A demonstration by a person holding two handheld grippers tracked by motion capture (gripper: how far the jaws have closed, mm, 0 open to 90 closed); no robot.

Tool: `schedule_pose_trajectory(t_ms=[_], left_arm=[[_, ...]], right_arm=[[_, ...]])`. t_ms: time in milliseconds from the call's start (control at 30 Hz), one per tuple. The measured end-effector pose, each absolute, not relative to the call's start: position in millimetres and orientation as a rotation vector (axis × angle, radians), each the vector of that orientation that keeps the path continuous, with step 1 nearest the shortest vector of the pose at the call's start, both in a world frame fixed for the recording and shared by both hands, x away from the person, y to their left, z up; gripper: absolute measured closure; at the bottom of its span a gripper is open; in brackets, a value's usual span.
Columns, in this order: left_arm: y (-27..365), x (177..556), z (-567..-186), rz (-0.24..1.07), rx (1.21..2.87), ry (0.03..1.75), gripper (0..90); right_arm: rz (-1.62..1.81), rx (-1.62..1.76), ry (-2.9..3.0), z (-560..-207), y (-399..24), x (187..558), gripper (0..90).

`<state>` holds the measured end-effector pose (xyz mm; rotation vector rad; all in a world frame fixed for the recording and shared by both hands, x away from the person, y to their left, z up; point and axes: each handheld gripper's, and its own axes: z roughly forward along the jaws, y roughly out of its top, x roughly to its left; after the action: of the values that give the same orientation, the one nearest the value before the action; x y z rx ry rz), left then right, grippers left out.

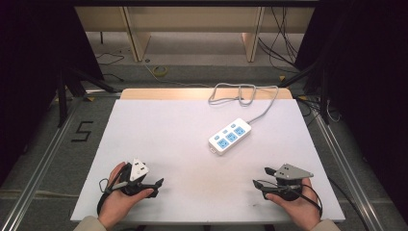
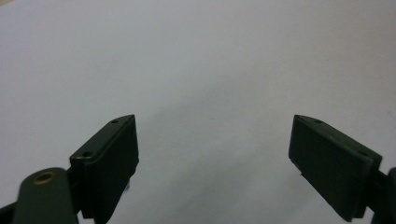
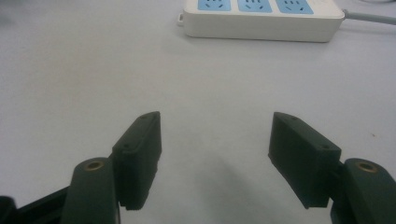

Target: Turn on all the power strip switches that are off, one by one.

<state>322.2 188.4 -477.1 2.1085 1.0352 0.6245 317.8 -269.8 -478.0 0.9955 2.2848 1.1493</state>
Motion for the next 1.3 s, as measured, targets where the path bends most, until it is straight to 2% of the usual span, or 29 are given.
schedule_pose_trajectory(t_ms=[400,767,1000,1300], left_arm=[[187.2,320.8,-477.5,0.643,2.109,1.035,15.9],[188.9,319.6,-478.6,0.648,2.122,1.045,16.1],[189.8,319.6,-477.6,0.656,2.108,1.056,16.5],[188.8,319.6,-478.0,0.653,2.109,1.055,16.7]], right_arm=[[1.126,0.989,2.296,-478.4,-268.0,318.3,41.4],[1.056,0.930,2.320,-476.8,-266.9,321.3,75.1],[1.011,0.925,2.326,-472.6,-265.6,329.2,89.1],[0.966,0.930,2.310,-468.0,-264.0,338.8,90.0]])
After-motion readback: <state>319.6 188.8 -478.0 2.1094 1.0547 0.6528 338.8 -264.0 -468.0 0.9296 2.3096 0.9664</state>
